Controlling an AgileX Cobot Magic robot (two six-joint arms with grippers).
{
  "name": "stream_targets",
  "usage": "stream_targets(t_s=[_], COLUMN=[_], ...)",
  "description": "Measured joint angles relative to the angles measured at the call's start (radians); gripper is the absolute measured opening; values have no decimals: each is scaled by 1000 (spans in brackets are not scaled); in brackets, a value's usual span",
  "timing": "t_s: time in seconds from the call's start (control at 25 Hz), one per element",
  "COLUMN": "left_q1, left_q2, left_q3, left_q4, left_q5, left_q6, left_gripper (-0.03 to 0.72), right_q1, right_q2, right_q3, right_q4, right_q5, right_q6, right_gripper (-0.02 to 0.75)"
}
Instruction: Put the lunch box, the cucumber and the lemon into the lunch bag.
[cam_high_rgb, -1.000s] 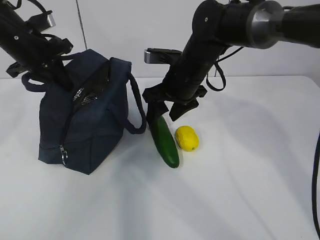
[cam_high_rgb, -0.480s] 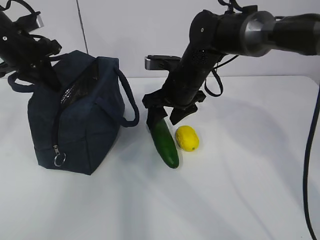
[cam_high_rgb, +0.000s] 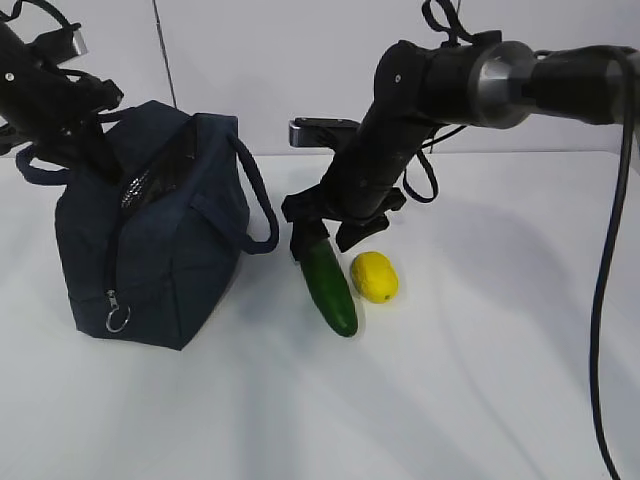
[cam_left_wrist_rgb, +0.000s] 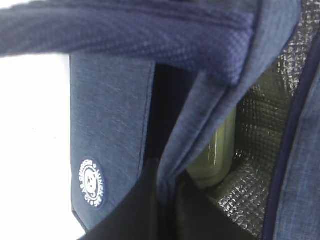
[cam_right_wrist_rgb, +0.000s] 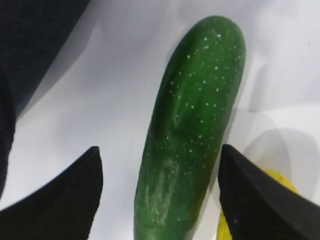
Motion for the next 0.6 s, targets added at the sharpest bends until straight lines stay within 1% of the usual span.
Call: stream_targets(t_s=[0.4, 0.6], left_q1=[0, 0], left_q2=[0, 0], left_q3=[0, 0], left_q4=[1, 2], left_q5=[0, 0], left_q6=[0, 0], left_gripper=[-1, -1], right_q1=[0, 2], right_q2=[5, 55], right_q3=[-2, -44], right_q4=[4, 4], right_q5=[-25, -13], right_q6=[2, 23], right_gripper=[523, 524])
